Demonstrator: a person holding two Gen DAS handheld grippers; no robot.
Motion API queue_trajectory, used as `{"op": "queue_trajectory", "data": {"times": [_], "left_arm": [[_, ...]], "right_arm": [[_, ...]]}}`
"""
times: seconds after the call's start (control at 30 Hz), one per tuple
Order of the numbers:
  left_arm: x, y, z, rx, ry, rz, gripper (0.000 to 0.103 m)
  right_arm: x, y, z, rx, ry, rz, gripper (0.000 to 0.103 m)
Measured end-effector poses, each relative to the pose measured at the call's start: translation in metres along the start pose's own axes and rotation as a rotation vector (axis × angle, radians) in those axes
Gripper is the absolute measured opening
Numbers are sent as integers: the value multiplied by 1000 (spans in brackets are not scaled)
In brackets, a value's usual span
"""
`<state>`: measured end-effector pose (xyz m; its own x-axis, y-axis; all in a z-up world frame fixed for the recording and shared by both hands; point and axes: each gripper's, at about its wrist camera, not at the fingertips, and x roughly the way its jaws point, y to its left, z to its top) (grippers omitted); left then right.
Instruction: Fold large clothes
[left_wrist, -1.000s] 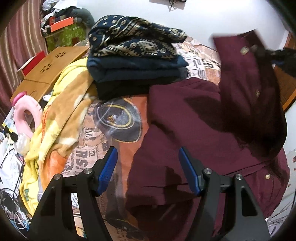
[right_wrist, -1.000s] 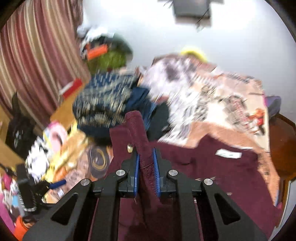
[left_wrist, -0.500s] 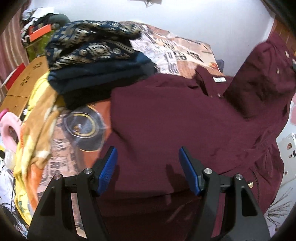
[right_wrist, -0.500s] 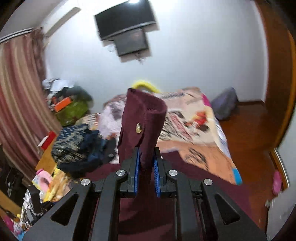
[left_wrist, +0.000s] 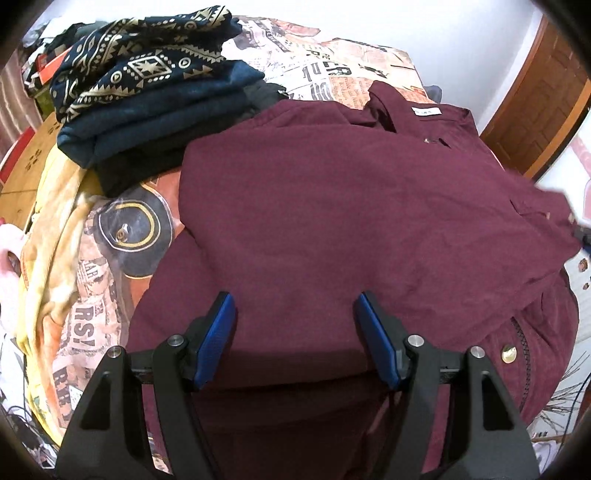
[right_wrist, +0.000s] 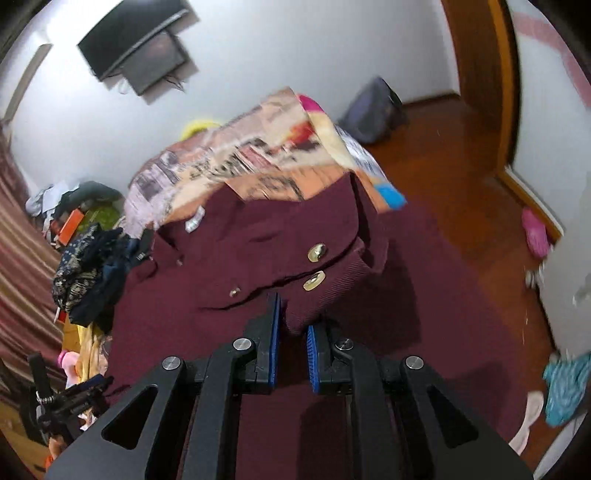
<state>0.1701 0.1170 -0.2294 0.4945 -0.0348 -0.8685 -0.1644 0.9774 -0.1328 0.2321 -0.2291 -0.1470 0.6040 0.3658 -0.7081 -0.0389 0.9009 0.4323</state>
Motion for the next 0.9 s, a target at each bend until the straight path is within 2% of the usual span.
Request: {"op": "queue_trajectory", "data": {"times": [0.27,0.37,0.47,0.53,0.77,0.9], "left_arm": [[-2,-2,2,-3,17,16,68],[-8,-7,6,13,8,15,68],[-17,-16,14,35,-18,6,68],[-23,-25,19,53,-39,-1,68],[-44,-66,44,143,-116,-46,68],[-52,-94,57,204,-159,-73,68]], "right_arm": [[11,-24,-20,51,79,-15,14],[7,-31,-19,66,101,-8,19],[0,-37,-15,79,116,-13,30],[-8,-41,-14,79,108,-23,38],[-50,-64,-9,125,16,-82,41],[-73,-79,-7,167,-59,-156,53]]}}
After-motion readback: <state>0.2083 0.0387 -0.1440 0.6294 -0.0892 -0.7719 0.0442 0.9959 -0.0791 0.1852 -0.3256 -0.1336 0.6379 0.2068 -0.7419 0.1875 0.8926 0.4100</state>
